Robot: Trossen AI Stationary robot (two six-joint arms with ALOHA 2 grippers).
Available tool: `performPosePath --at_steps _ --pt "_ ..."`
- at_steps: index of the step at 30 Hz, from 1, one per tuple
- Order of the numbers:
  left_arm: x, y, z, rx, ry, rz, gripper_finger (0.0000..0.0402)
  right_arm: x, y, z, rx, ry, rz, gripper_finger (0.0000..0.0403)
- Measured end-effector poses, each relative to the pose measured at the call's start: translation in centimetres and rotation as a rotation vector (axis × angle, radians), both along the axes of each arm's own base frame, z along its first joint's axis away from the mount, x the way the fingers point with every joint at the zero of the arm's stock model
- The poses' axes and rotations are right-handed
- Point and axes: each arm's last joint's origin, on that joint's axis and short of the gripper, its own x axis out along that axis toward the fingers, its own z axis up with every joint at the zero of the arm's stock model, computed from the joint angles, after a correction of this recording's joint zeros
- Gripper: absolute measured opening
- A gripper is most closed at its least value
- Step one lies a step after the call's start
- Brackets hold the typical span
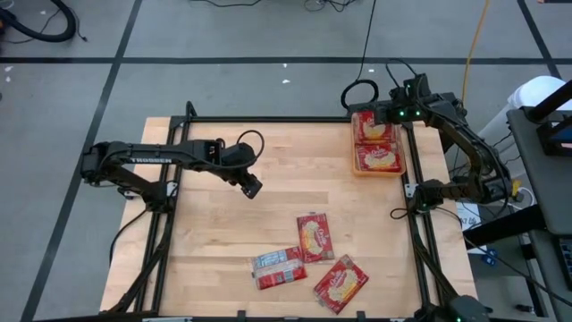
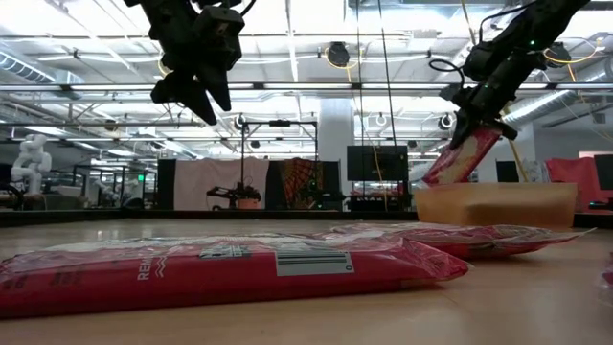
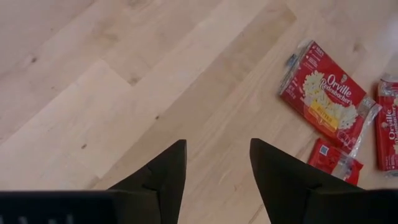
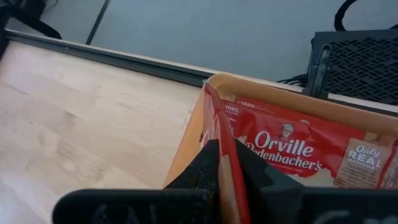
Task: Sort popcorn bags into baskets
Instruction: Put the red popcorn bag into the orange bin
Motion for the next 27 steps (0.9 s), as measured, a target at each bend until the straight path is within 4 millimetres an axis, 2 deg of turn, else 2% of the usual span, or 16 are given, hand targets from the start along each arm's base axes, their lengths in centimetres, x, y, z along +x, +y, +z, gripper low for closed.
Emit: performPosePath --at_steps 13,19,27 --pt "0.2 0.0 0.1 0.044 -0.019 -0.067 0.0155 0.7 -0.7 -1.3 0.047 0.065 -0.036 0.0024" --pt "0.2 0.0 0.1 0.044 -0.019 -0.069 0.0154 1.5 -1.0 -1.9 0.021 0.156 -0.061 0.0067" --pt "0.2 -0.1 0.1 0.032 -0.021 -0.108 0.0174 2.4 -1.3 -2.2 -0.046 0.253 -0.107 0.0137"
